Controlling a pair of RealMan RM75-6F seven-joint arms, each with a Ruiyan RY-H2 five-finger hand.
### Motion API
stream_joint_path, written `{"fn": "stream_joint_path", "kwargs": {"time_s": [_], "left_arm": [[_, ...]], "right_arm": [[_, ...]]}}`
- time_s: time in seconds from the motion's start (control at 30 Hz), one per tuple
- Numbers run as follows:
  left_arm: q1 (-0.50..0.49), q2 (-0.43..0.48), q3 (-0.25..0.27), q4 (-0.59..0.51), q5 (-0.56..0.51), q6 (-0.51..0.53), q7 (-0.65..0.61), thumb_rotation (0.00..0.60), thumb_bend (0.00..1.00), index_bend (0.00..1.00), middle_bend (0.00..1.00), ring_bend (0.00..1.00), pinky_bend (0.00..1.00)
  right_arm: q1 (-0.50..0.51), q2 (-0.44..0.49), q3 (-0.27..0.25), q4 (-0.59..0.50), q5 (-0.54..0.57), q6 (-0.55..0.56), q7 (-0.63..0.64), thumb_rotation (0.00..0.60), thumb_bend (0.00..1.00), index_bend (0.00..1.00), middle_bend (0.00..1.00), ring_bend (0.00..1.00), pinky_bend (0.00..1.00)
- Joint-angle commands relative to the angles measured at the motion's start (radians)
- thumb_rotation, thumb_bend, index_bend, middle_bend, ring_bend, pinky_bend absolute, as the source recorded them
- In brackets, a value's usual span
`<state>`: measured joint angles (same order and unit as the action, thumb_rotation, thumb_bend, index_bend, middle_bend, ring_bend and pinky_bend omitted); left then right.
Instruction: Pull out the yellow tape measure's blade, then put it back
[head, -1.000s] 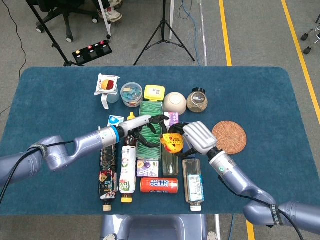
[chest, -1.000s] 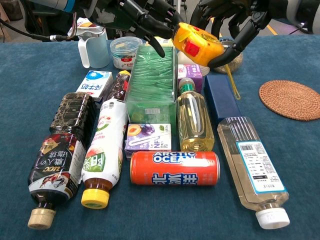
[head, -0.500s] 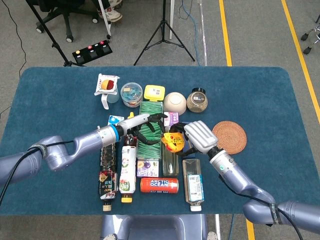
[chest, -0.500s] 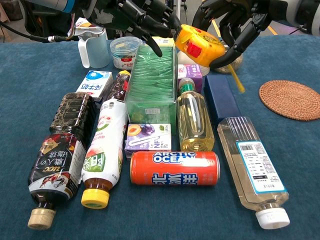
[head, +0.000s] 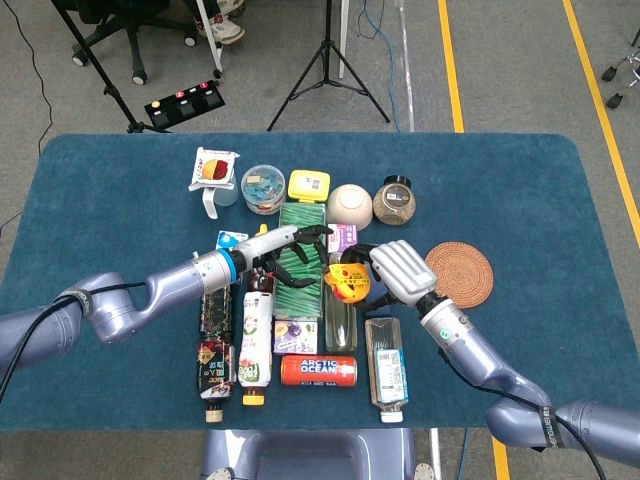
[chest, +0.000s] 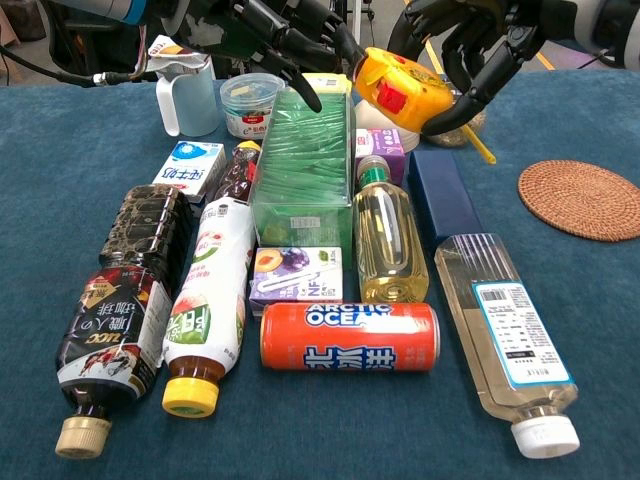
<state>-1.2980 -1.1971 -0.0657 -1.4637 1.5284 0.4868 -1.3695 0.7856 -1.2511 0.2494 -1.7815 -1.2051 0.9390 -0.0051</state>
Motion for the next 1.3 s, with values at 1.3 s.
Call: {"fn": "stream_joint_path", "kwargs": {"time_s": [1.3], "left_arm": [[0.085, -0.003, -0.138, -0.049, -0.289, -0.068, 0.36, 0.6, 0.42, 0.67, 0.15, 0.06, 0.32]], "right_arm": [[-0.013, 0.024, 0.0, -0.007, -0.009, 0.001, 0.021, 0.6, 0.2, 0.61, 0.58, 0.65, 0.69]]}}
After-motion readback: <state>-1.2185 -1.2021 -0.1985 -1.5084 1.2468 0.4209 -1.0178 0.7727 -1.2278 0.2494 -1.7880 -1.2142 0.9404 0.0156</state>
